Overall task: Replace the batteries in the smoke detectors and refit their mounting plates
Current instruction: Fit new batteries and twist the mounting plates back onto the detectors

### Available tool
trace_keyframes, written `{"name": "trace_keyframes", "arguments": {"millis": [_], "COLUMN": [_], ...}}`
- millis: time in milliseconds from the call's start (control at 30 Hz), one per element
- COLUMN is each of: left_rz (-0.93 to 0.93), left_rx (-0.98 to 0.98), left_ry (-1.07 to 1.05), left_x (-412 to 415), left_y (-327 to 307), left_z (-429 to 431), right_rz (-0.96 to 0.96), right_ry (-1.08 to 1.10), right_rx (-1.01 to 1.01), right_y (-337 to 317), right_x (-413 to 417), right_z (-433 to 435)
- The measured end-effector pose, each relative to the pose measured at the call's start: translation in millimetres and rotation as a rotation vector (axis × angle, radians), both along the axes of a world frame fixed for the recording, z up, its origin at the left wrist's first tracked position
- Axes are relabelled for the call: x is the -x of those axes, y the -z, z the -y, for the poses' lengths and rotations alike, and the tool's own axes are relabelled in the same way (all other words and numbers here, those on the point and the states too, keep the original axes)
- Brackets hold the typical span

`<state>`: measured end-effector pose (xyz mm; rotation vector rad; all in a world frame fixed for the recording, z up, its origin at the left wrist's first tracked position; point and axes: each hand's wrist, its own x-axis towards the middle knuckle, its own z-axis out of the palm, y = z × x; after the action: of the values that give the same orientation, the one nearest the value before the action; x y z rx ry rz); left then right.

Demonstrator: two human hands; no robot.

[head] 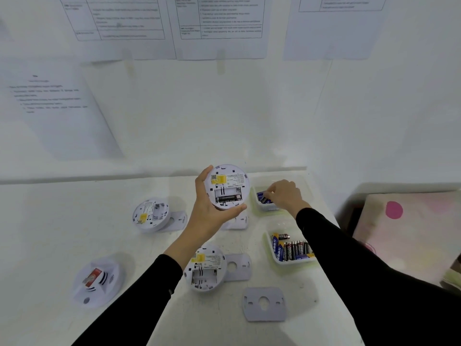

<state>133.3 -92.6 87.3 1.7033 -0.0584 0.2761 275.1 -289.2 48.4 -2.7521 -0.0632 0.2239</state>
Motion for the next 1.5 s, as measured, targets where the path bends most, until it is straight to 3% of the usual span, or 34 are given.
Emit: {"name": "trace_keyframes", "arguments": {"millis": [67, 133, 267, 333, 467, 533, 667, 933, 1033, 1100, 1233, 1300, 1400, 1500], "left_rz": [-0.004, -0.014, -0.031, -0.039, -0.061, -0.059, -0.047, -0.061, -0.070, -0.068, -0.140, -0.231, -0.376, -0.360], "left_rx": [0.002, 0.004, -0.007, -0.022, -0.056, -0.087, -0.117, -0.098, -0.088, -0.044, 0.059, 0.187, 0.572, 0.631], "left_ry": [-0.006, -0.012, -0.015, -0.014, 0.006, 0.012, 0.007, 0.024, 0.041, 0.054, 0.143, 0.183, 0.248, 0.311], "left_x": [-0.5, -1.3, -1.6, -2.6, -3.1, -2.8, -0.6, -2.8, -2.8, -2.0, 0.8, 1.5, -1.5, 0.0], "left_y": [1.2, 3.6, 9.1, 12.6, 15.4, 14.9, 11.6, 10.7, 12.7, 11.5, 4.2, 2.0, -0.5, 0.6], "left_z": [-1.9, -4.5, -7.0, -5.4, -1.6, 0.1, 1.7, 1.6, 0.8, -1.8, -6.2, -9.5, -18.9, -23.1], "right_rz": [0.011, 0.040, 0.478, 0.606, 0.707, 0.824, 1.024, 1.065, 0.998, 0.801, -0.054, -0.397, -0.521, -0.532], "right_ry": [0.002, 0.058, 0.135, 0.018, -0.420, -0.537, -0.676, -0.763, -0.766, -0.648, -0.161, -0.030, 0.055, 0.072], "right_rx": [-0.124, -0.417, -0.858, -0.944, -0.725, -0.590, -0.416, -0.237, -0.180, -0.330, -1.032, -1.341, -1.530, -1.611], "right_y": [3.3, -1.5, -41.3, -62.6, -71.4, -67.9, -70.9, -63.3, -57.1, -60.7, -71.0, -66.1, -58.5, -51.4], "right_x": [1.3, 11.6, 54.5, 75.5, 98.9, 98.2, 93.8, 78.4, 74.1, 78.4, 89.7, 91.8, 96.9, 101.8], "right_z": [1.5, 0.8, -10.6, -19.1, -34.9, -39.9, -46.3, -46.1, -42.2, -38.9, -27.5, -23.8, -22.9, -23.9]}}
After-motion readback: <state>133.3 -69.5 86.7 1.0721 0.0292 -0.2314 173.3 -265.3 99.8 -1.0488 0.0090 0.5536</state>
